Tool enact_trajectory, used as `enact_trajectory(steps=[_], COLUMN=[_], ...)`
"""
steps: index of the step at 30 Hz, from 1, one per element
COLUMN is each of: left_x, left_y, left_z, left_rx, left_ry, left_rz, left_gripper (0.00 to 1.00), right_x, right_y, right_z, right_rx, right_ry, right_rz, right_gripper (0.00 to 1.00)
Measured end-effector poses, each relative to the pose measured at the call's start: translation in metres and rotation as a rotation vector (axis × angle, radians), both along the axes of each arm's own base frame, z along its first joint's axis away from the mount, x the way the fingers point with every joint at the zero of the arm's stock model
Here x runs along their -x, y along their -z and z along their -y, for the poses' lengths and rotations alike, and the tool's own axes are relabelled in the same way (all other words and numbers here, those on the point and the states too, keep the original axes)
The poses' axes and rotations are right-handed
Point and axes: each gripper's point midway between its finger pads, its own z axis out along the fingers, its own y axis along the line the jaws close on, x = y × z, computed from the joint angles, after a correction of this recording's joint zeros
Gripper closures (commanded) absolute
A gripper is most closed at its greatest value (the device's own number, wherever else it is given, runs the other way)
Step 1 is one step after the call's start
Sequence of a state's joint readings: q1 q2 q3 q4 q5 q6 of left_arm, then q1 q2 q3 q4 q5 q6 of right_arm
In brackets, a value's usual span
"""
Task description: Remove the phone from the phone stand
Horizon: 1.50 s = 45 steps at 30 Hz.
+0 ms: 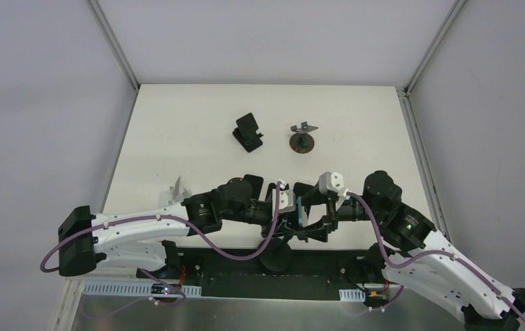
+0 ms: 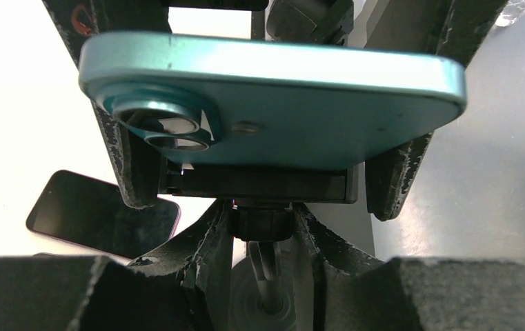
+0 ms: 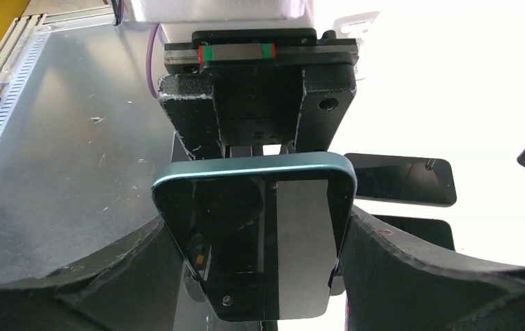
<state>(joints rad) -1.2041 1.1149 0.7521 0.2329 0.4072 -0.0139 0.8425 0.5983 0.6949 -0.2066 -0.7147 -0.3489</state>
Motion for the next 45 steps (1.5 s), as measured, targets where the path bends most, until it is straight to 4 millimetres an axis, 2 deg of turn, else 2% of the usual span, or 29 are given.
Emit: enact_trajectory(steps=[18, 23, 26, 35, 39, 45], left_x=[-0.005, -0.005, -0.006, -0.006, -0.006, -0.008], left_y=[0.002, 0.003, 0.003, 0.004, 0.004, 0.005], left_z=[-0.001, -0.004, -0.006, -0.007, -0.007, -0.008], left_rx=[0.036, 0.042, 0.044, 0.042, 0.041, 0.040], left_ry=[-0.048, -0.056, -0.065, -0.071, -0.072, -0.080], left_rz=[0.003, 0.007, 0.010, 0.008, 0.006, 0.002], left_gripper=[1.00, 1.00, 1.00, 1.00, 1.00, 1.00], right_x=[-0.002, -0.002, -0.002, -0.003, -0.004, -0.005], right_y=[0.000, 0.001, 0.002, 0.004, 0.006, 0.015], right_z=[0.005, 0.006, 0.007, 0.008, 0.007, 0.007], right_rx=[-0.014, -0.035, -0.040, -0.036, -0.030, 0.011], right_ry=[0.044, 0.058, 0.062, 0.075, 0.078, 0.081], right_rz=[0.015, 0.016, 0.014, 0.004, -0.001, -0.035], right_gripper=[0.83, 0.77, 0.70, 0.34, 0.22, 0.15])
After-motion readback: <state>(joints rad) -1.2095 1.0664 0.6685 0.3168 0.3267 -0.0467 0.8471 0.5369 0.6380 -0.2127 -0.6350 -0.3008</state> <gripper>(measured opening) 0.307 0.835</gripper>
